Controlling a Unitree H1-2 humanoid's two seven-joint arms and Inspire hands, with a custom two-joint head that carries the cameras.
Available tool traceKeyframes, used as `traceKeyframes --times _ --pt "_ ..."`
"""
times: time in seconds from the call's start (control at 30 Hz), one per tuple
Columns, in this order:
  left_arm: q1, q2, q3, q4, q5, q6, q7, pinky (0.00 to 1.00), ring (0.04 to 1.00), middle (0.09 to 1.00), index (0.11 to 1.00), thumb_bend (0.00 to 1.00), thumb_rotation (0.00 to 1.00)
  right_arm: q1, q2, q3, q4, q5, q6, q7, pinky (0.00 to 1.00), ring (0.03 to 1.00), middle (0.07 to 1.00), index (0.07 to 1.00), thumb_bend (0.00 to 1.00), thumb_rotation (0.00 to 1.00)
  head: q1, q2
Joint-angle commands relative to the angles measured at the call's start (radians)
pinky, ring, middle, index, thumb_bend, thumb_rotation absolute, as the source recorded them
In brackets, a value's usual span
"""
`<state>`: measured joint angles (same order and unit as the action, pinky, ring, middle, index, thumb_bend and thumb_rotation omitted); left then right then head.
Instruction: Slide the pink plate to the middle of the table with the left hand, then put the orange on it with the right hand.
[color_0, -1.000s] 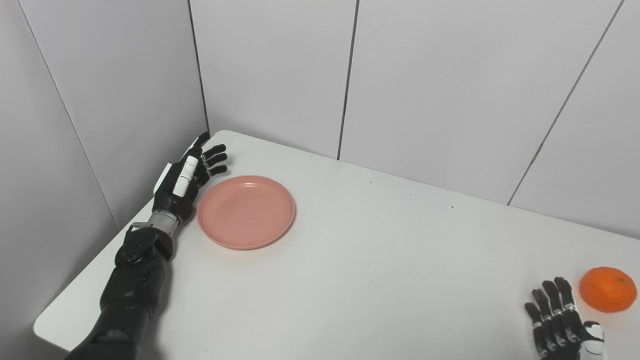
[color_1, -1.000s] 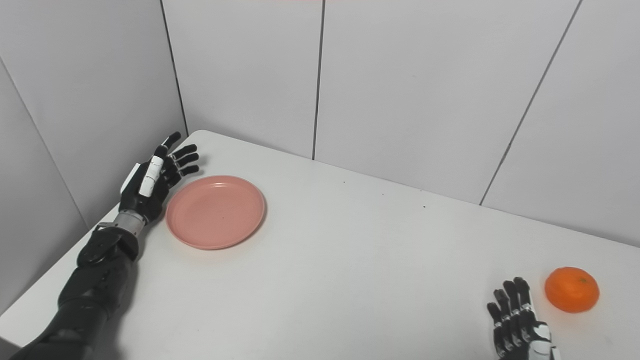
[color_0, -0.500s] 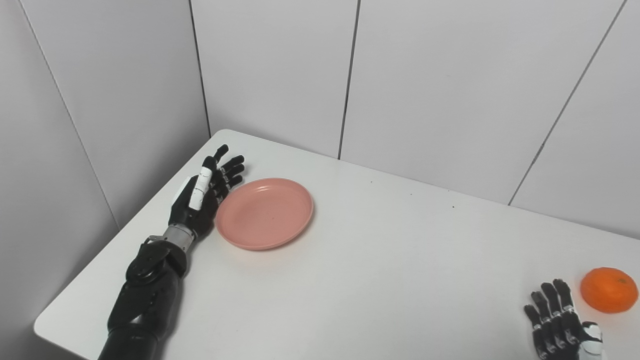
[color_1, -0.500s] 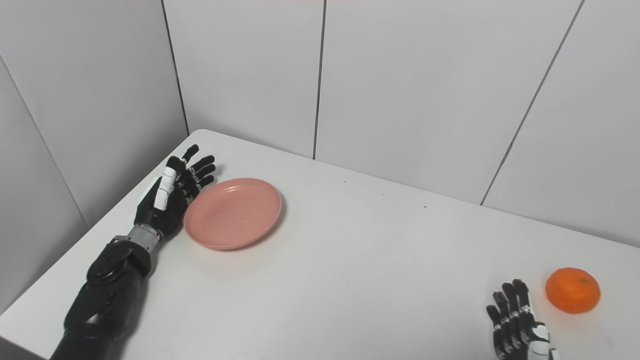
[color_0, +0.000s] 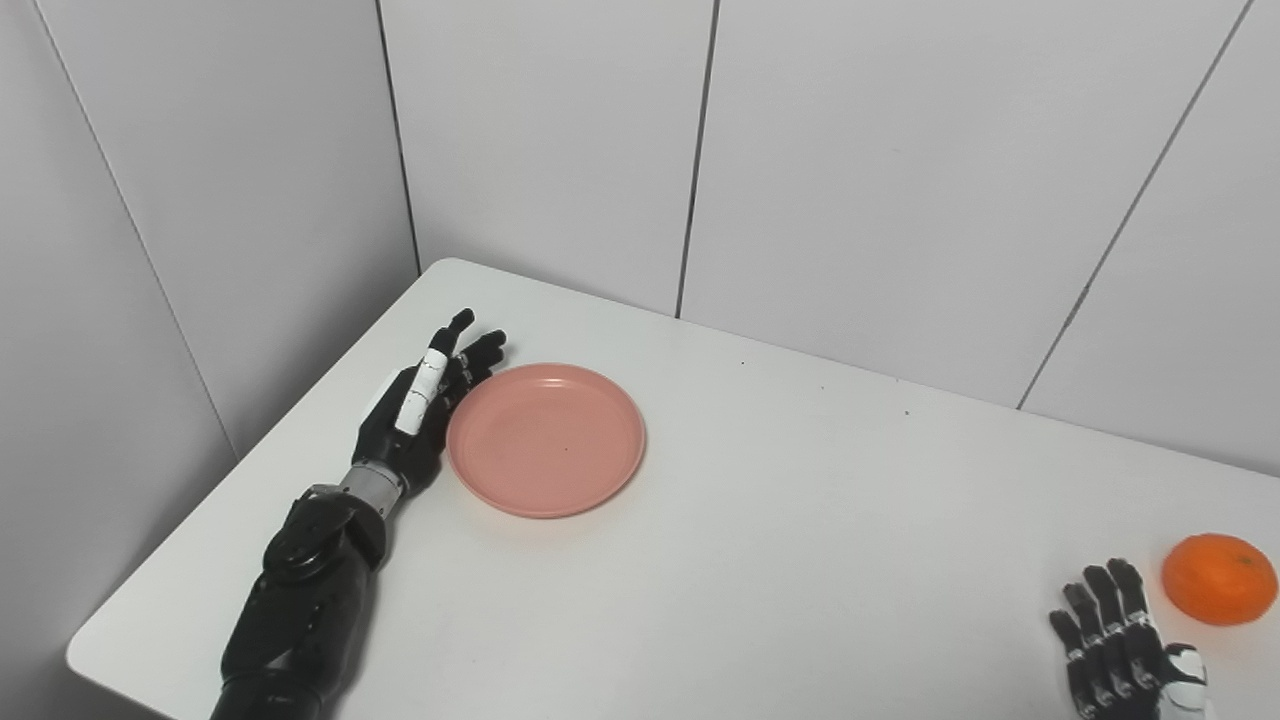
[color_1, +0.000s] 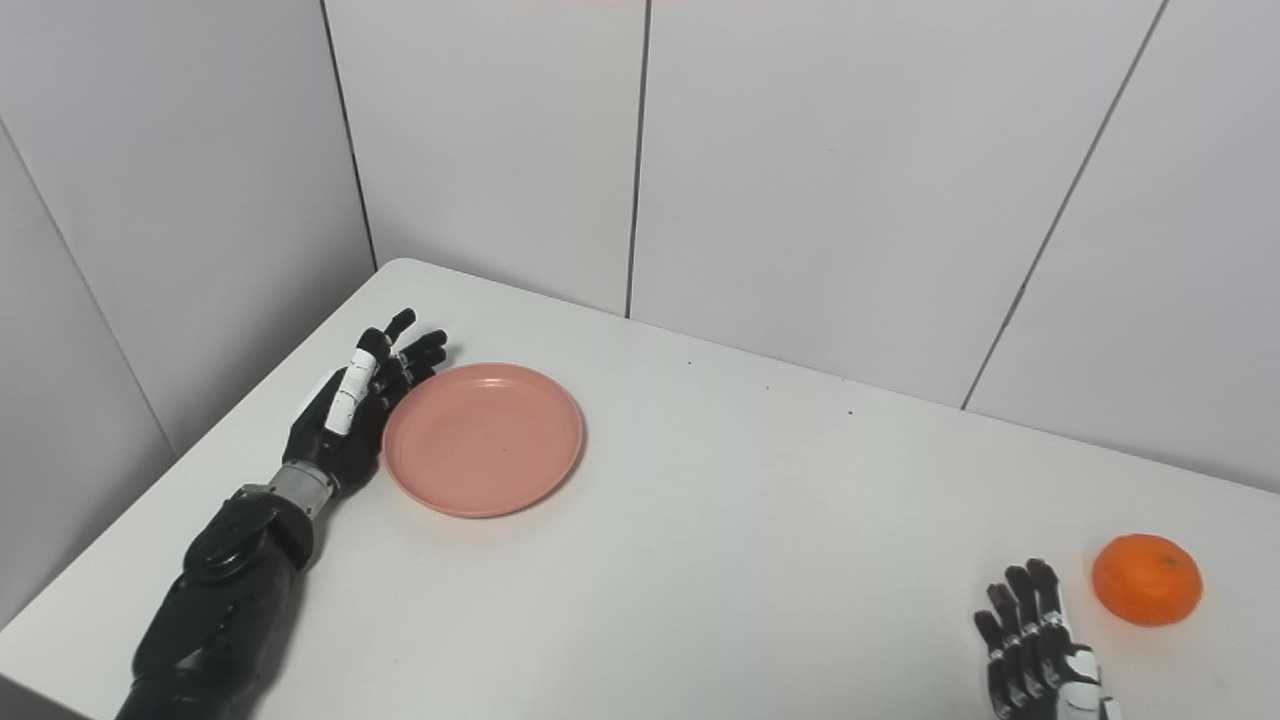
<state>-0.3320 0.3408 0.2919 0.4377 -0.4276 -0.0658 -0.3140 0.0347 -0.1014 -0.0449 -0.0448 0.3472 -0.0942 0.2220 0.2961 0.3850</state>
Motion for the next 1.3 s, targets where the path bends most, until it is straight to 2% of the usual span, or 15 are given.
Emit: traceKeyframes --times 0.0,0.27,0.43,0.57,0.7,0.97,1.27 --pt "-0.002 0.003 -0.010 -0.030 0.014 0.013 0.008 1.00 0.932 0.883 0.985 0.94 0.80 0.070 0.003 -0.003 0.051 0.003 0.019 0.005 1.00 1.000 0.998 1.000 0.78 1.00 0.001 0.000" --pt "0.004 -0.018 -0.031 -0.080 0.020 0.038 0.008 1.00 0.916 0.859 0.980 0.94 0.81 0.072 0.007 -0.002 0.045 0.002 0.020 0.002 1.00 1.000 0.994 1.000 0.78 1.00 -0.002 0.003" --pt "0.021 -0.050 -0.063 -0.170 0.033 0.087 0.031 1.00 0.913 0.869 0.972 0.95 0.81 0.073 0.008 0.002 0.038 -0.002 0.025 0.001 1.00 1.000 1.000 1.000 0.77 1.00 -0.004 0.003" --pt "0.027 -0.073 -0.086 -0.226 0.063 0.142 0.070 1.00 0.896 0.844 0.950 0.95 0.79 0.076 0.011 0.004 0.029 -0.010 0.032 -0.005 1.00 1.000 0.993 1.000 0.78 1.00 -0.008 0.004" --pt "0.030 -0.086 -0.108 -0.248 0.097 0.174 0.104 1.00 0.894 0.836 0.941 0.97 0.79 0.079 0.012 0.007 0.023 -0.016 0.027 -0.002 1.00 1.000 0.996 1.000 0.77 1.00 -0.012 0.009" --pt "0.032 -0.110 -0.133 -0.275 0.131 0.236 0.146 1.00 0.903 0.842 0.951 0.94 0.84 0.084 0.015 0.009 0.012 -0.014 0.037 -0.003 1.00 1.000 0.990 1.000 0.74 1.00 -0.018 0.013" --pt "0.031 -0.136 -0.140 -0.287 0.133 0.282 0.170 1.00 0.899 0.832 0.936 0.94 0.83 0.085 0.023 0.012 0.005 -0.026 0.044 -0.014 1.00 0.991 0.981 1.000 0.76 1.00 -0.028 0.017"
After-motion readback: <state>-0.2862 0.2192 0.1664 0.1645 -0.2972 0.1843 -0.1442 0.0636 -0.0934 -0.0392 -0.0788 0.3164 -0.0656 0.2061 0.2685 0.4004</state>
